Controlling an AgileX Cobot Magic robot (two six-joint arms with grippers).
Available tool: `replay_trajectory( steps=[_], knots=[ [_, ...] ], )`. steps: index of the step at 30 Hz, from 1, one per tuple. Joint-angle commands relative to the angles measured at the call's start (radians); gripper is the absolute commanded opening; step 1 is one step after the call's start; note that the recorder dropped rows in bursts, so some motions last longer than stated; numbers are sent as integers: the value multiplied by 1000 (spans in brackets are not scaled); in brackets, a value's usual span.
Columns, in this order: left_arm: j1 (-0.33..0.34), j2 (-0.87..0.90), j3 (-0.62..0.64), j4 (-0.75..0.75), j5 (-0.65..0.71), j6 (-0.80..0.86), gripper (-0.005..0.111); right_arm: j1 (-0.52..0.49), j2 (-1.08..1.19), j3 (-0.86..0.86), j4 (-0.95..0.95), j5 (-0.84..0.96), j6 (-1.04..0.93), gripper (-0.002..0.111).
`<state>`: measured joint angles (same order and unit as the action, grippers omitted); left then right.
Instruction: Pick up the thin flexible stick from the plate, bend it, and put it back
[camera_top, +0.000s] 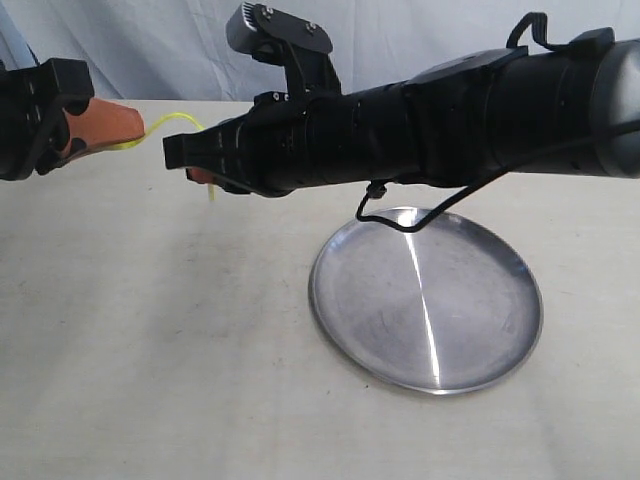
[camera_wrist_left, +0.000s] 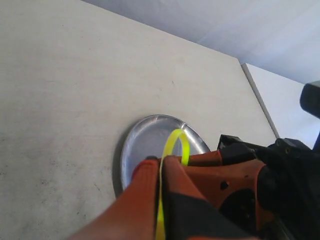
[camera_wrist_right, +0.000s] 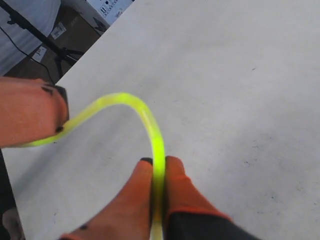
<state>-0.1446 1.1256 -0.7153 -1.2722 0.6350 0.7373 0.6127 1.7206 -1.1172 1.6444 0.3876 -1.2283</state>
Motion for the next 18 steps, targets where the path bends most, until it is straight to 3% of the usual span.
replay_trajectory(
  steps=[1, 18],
  knots=[
    [-18, 9, 14, 39, 67, 6, 0, 7, -29, -26, 51, 77, -33, 0],
    [-18, 19, 14, 22, 82, 6, 0, 7, -29, -48, -40, 155, -85, 0]
  ],
)
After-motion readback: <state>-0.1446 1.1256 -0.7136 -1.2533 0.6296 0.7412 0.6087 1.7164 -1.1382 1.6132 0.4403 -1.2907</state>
